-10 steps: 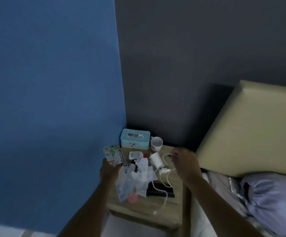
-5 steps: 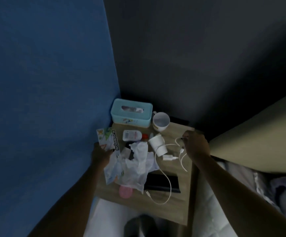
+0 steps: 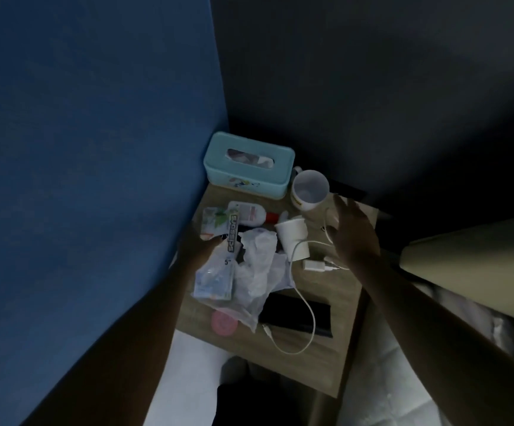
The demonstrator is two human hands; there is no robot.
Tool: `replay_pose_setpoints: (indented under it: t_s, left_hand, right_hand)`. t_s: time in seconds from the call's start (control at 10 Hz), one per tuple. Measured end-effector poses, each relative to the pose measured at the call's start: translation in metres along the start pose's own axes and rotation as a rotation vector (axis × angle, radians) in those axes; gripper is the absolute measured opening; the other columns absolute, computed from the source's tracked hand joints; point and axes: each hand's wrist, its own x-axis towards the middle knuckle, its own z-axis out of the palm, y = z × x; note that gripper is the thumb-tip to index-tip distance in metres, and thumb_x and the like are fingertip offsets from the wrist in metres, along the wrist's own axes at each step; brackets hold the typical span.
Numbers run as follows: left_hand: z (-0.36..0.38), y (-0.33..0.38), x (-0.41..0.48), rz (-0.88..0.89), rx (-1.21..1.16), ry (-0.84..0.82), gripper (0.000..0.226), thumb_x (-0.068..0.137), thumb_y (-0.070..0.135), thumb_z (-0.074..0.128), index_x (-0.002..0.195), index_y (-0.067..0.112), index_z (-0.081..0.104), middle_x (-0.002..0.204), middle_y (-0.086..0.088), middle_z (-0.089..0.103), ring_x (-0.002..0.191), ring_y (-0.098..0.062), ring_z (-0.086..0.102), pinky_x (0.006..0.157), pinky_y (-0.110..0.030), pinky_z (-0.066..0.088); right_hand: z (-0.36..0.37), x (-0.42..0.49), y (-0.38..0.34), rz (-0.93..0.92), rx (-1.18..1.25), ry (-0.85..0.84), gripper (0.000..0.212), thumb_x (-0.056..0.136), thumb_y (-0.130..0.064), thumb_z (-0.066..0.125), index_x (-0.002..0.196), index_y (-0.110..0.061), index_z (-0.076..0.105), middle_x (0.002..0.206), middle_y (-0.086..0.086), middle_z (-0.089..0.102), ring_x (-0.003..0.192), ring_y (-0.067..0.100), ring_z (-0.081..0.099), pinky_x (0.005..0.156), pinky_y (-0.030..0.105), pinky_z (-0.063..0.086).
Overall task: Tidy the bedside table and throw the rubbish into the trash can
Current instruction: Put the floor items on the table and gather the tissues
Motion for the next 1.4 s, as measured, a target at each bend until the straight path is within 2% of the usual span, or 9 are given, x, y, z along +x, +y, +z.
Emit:
replay_pose_setpoints:
  t_s: [0.1,0.4,0.6,0.7,0.9,1.1,1.2,1.3,1.4]
  left_hand:
    - [-0.001,0.005,0.002,0.034,0.070,0.004,0.094,0.073,0.035,0.078,0.147,0.008,0.027,0.149,-0.019,0.037,0.129,-0.035,0.046,0.100,-0.053,0.046]
    - [-0.007,0.025,-0.024,0.167,0.097,0.106,0.059,0.082,0.021,0.072,0.133,0.004,0.047,0.131,-0.016,0.057,0.120,-0.032,0.054,0.097,-0.035,0.043]
    - [-0.040,0.038,-0.074,0.192,0.169,0.132,0.009,0.090,0.020,0.058,0.088,0.020,0.066,0.093,-0.010,0.074,0.090,-0.027,0.070,0.080,-0.033,0.055]
    - [-0.056,0.041,-0.113,0.134,0.112,0.134,0.025,0.092,0.018,0.052,0.070,0.030,0.051,0.089,-0.005,0.069,0.089,-0.028,0.068,0.078,-0.030,0.053]
    - [-0.066,0.013,-0.160,0.159,0.122,0.226,0.023,0.093,0.015,0.049,0.073,0.022,0.057,0.079,-0.007,0.073,0.074,-0.021,0.069,0.063,-0.023,0.044]
    - [-0.057,-0.012,-0.181,0.172,0.039,0.263,0.017,0.094,0.021,0.053,0.078,0.026,0.056,0.069,0.007,0.067,0.049,0.010,0.048,0.050,-0.005,0.038]
    - [-0.046,-0.026,-0.158,0.185,0.015,0.346,0.016,0.095,0.023,0.050,0.086,0.018,0.064,0.075,0.003,0.071,0.065,-0.004,0.062,0.065,-0.020,0.045]
    - [-0.030,-0.032,-0.141,0.268,-0.004,0.381,0.017,0.093,0.023,0.051,0.092,0.012,0.064,0.088,-0.008,0.075,0.087,-0.024,0.069,0.075,-0.030,0.050]
    - [0.000,-0.046,-0.136,0.284,-0.041,0.436,0.016,0.092,0.025,0.052,0.090,0.014,0.064,0.087,-0.012,0.075,0.087,-0.029,0.068,0.075,-0.035,0.052]
  right_hand:
    - [0.003,0.004,-0.003,0.070,0.028,0.013,0.075,0.089,-0.027,0.064,0.150,-0.013,0.022,0.154,0.017,0.029,0.139,0.031,0.034,0.107,0.041,0.039]
    - [-0.006,-0.001,-0.011,-0.009,-0.074,0.110,0.046,0.090,-0.029,0.062,0.130,-0.010,0.051,0.125,0.014,0.060,0.110,0.028,0.061,0.085,0.039,0.052]
    - [-0.043,-0.027,-0.032,-0.105,-0.041,0.175,0.030,0.094,-0.039,0.047,0.092,-0.013,0.061,0.086,0.008,0.070,0.080,0.023,0.067,0.064,0.029,0.049]
    - [-0.058,-0.044,-0.047,-0.120,-0.070,0.115,0.029,0.096,-0.036,0.043,0.086,-0.014,0.059,0.083,0.007,0.070,0.078,0.022,0.068,0.060,0.028,0.042]
    - [-0.074,-0.073,-0.078,-0.074,-0.004,-0.005,0.025,0.098,-0.034,0.039,0.091,-0.018,0.057,0.091,0.006,0.067,0.078,0.022,0.060,0.064,0.027,0.036]
    - [-0.050,-0.083,-0.092,-0.077,0.173,-0.096,0.026,0.094,-0.035,0.048,0.068,-0.031,0.045,0.077,-0.004,0.057,0.078,0.020,0.060,0.067,0.026,0.040]
    - [-0.039,-0.073,-0.096,-0.179,0.137,-0.084,0.021,0.092,-0.036,0.047,0.085,-0.024,0.063,0.088,0.003,0.067,0.085,0.027,0.065,0.072,0.033,0.051]
    - [-0.023,-0.062,-0.097,-0.266,0.051,0.014,0.025,0.096,-0.033,0.042,0.093,-0.017,0.061,0.084,0.004,0.061,0.078,0.028,0.060,0.065,0.031,0.044]
    - [0.008,-0.059,-0.087,-0.377,0.026,0.154,0.023,0.095,-0.029,0.047,0.088,-0.012,0.060,0.084,0.009,0.065,0.077,0.027,0.061,0.061,0.028,0.035]
